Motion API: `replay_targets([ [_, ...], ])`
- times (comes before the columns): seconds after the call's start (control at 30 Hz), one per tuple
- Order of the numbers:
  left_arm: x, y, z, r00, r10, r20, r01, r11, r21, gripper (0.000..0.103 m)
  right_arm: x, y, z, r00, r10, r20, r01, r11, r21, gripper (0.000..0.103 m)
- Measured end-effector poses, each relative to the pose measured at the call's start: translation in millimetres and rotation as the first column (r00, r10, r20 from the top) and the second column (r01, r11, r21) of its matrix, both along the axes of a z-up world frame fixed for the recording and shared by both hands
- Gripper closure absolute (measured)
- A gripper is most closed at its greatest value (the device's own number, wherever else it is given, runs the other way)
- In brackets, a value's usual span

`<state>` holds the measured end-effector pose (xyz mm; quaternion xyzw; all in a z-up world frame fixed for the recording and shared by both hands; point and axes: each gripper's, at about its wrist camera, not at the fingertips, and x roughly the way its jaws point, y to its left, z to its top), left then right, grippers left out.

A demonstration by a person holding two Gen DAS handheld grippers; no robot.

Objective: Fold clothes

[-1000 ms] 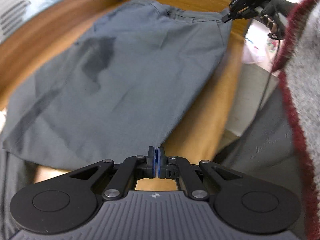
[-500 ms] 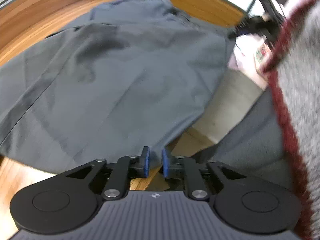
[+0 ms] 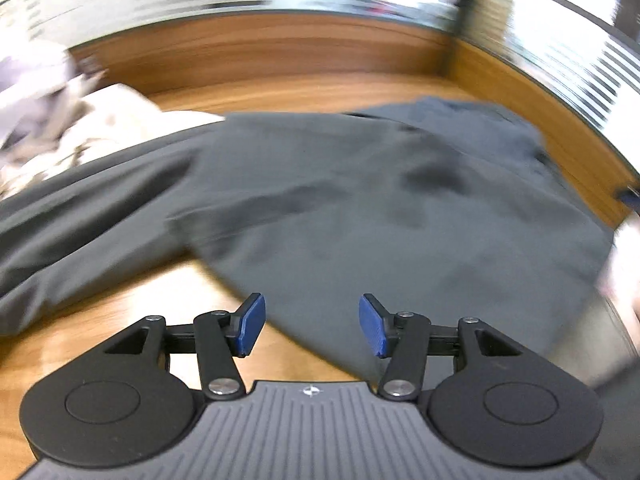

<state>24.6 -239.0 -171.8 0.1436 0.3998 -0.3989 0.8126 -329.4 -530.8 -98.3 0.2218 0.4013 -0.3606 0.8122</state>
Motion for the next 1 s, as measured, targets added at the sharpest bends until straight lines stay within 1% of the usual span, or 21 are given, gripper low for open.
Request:
replay_targets([
  [0.07, 18, 8, -10, 0.995, 0.093, -0.035, -0.094, 0.995, -0.035, 0.045, 15, 10, 3, 0.999, 0.040, 0.001, -0.040, 0.999, -0.015, 0.053],
  [0.1, 27, 11, -16, 0.989, 0.138, -0.055, -0.141, 0.989, -0.053, 0.043, 22, 16, 5, 0.998, 0.059, 0.001, -0.059, 0.998, -0.023, 0.053],
  [0.17, 37, 26, -17, 0.979, 0.186, -0.084, -0.194, 0.976, -0.097, 0.038, 34, 26, 7, 0.996, 0.086, 0.001, -0.086, 0.996, -0.029, 0.053],
  [0.23, 46, 27, -19, 0.975, 0.201, -0.092, -0.211, 0.971, -0.115, 0.038, 42, 35, 9, 0.996, 0.092, -0.019, -0.092, 0.995, -0.025, 0.053],
  [0.37, 56, 18, -25, 0.974, 0.202, -0.102, -0.215, 0.967, -0.139, 0.038, 51, 48, 10, 0.995, 0.093, -0.026, -0.093, 0.995, -0.019, 0.053],
  [0.5, 62, 5, -34, 0.971, 0.215, -0.102, -0.228, 0.963, -0.144, 0.041, 50, 56, 13, 0.994, 0.103, -0.024, -0.103, 0.995, -0.014, 0.053],
  [0.53, 62, 2, -36, 0.970, 0.219, -0.102, -0.232, 0.962, -0.144, 0.051, 49, 56, 13, 0.994, 0.105, -0.022, -0.105, 0.994, -0.010, 0.053],
  [0.57, 63, 0, -38, 0.967, 0.226, -0.113, -0.242, 0.959, -0.146, 0.059, 47, 56, 14, 0.994, 0.103, -0.020, -0.103, 0.995, -0.005, 0.053],
  [0.63, 67, 1, -41, 0.954, 0.247, -0.171, -0.277, 0.944, -0.178, 0.086, 44, 55, 15, 0.994, 0.106, -0.014, -0.106, 0.994, 0.002, 0.053],
  [0.7, 67, 3, -38, 0.943, 0.263, -0.205, -0.305, 0.930, -0.207, 0.094, 39, 54, 16, 0.994, 0.113, -0.013, -0.113, 0.994, -0.002, 0.053],
  [0.73, 64, 1, -32, 0.944, 0.265, -0.198, -0.306, 0.926, -0.220, 0.096, 36, 52, 17, 0.993, 0.116, -0.011, -0.116, 0.993, -0.005, 0.053],
  [0.83, 46, -9, -6, 0.963, 0.217, -0.161, -0.255, 0.927, -0.277, 0.096, 25, 44, 20, 0.994, 0.112, 0.003, -0.112, 0.994, -0.011, 0.053],
  [0.93, 11, -33, 29, 0.992, 0.103, -0.075, -0.123, 0.929, -0.349, 0.096, 12, 34, 21, 0.995, 0.098, 0.023, -0.098, 0.995, -0.005, 0.053],
  [1.0, -17, -55, 47, 0.999, 0.027, -0.020, -0.033, 0.928, -0.371, 0.096, 3, 26, 20, 0.995, 0.092, 0.034, -0.092, 0.996, 0.001, 0.053],
])
